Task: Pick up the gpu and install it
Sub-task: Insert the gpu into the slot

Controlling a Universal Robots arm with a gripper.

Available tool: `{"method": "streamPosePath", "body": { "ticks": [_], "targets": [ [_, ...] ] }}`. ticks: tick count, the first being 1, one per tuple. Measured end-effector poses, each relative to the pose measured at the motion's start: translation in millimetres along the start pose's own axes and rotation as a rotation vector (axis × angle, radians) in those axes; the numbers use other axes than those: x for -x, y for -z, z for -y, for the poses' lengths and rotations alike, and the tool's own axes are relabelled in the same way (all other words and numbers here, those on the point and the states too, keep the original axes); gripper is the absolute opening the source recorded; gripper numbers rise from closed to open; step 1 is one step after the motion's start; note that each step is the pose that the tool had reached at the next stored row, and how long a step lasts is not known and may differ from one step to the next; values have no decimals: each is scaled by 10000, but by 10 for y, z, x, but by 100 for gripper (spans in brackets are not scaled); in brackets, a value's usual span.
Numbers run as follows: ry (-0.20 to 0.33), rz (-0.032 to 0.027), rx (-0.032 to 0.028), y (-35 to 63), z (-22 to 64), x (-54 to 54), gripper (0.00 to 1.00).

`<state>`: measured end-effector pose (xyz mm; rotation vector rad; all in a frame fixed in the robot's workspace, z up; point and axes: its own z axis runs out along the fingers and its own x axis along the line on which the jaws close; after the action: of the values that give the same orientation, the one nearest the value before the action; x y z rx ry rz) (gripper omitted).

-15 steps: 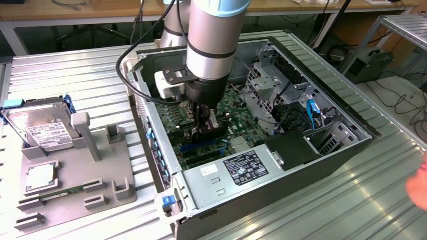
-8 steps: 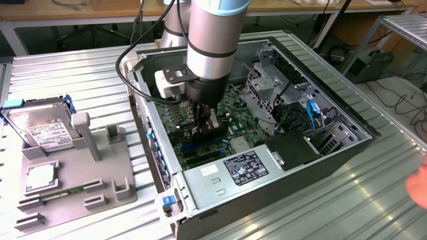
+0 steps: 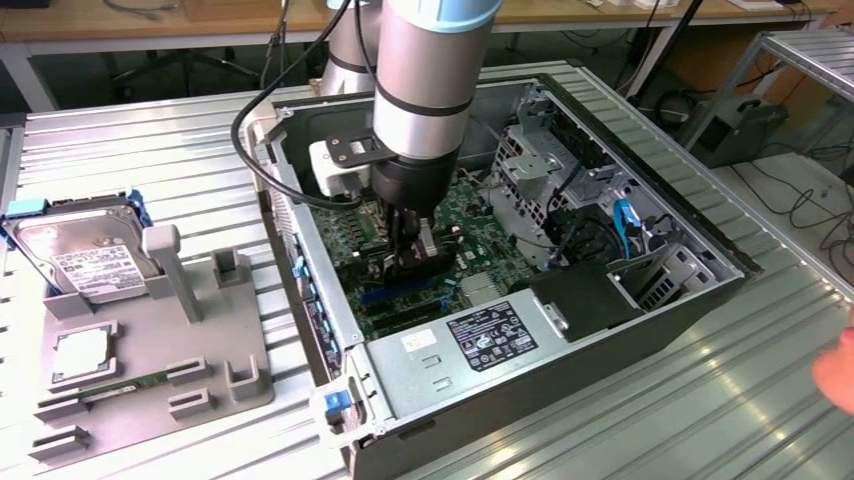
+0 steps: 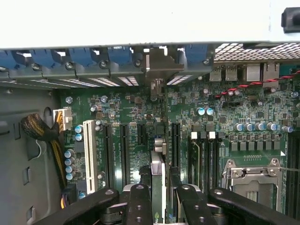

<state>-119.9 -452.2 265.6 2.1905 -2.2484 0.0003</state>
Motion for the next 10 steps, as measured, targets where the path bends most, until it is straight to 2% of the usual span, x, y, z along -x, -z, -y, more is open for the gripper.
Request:
{"method": "streamPosePath", "body": {
  "ticks": [10],
  "targets": [
    [-2, -32, 4, -66, 0, 0, 26]
  ]
}}
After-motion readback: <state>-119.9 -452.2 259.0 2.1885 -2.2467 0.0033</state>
